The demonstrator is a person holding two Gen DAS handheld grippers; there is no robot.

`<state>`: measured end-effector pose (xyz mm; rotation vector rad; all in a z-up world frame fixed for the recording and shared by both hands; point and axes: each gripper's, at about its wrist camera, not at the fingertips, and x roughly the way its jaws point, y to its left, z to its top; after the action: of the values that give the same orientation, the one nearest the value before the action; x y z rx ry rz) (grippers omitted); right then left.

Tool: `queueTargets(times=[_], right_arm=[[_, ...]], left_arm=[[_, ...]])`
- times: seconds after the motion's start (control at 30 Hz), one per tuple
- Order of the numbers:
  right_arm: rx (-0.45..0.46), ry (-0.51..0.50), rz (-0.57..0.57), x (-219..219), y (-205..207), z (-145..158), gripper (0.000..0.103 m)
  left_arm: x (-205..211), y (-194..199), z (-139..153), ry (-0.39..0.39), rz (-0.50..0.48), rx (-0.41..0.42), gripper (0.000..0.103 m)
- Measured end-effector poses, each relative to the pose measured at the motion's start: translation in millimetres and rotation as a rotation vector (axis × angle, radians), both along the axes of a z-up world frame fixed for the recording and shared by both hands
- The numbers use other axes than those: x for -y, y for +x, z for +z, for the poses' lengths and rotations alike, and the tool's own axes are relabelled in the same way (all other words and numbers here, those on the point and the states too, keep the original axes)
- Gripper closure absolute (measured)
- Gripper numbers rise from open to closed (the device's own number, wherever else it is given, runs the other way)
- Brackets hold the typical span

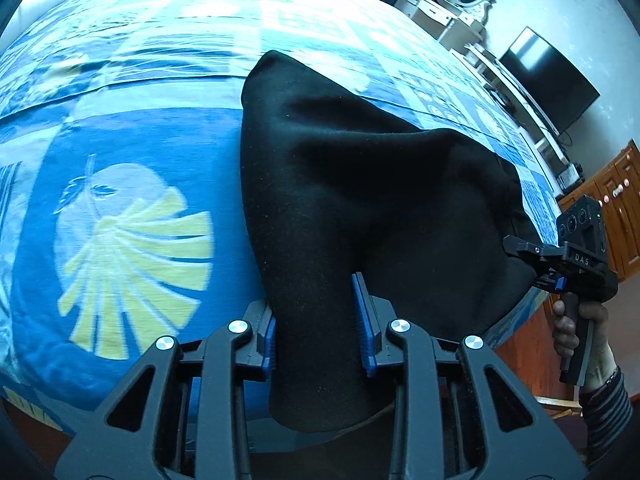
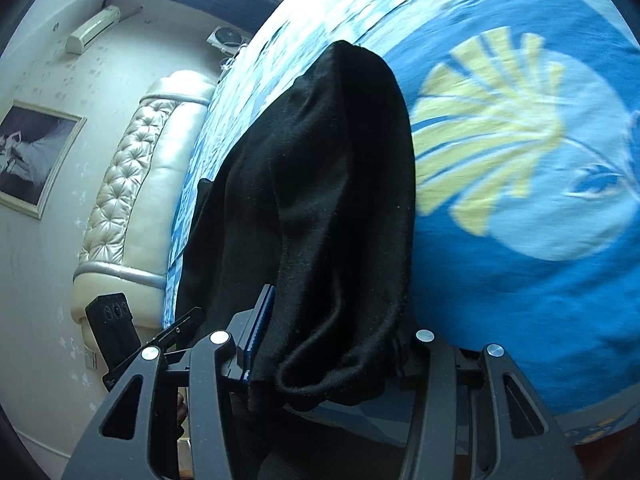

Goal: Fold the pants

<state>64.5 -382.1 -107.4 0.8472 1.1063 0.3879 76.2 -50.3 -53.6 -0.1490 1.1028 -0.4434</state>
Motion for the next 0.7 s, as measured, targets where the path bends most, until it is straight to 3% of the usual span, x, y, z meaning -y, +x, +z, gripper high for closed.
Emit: queueTargets(times=[0.5, 0.7], right_arm=[[0.009, 0.007, 0.099, -47, 30, -3, 0.056], [0.007, 0.008, 0.100, -47, 28, -5, 0.056]], left_arm=[[-64, 2, 5, 0.007, 0.114, 0.005, 0.072], [-72, 0, 2, -0.005, 0.125, 0.001, 0.072]])
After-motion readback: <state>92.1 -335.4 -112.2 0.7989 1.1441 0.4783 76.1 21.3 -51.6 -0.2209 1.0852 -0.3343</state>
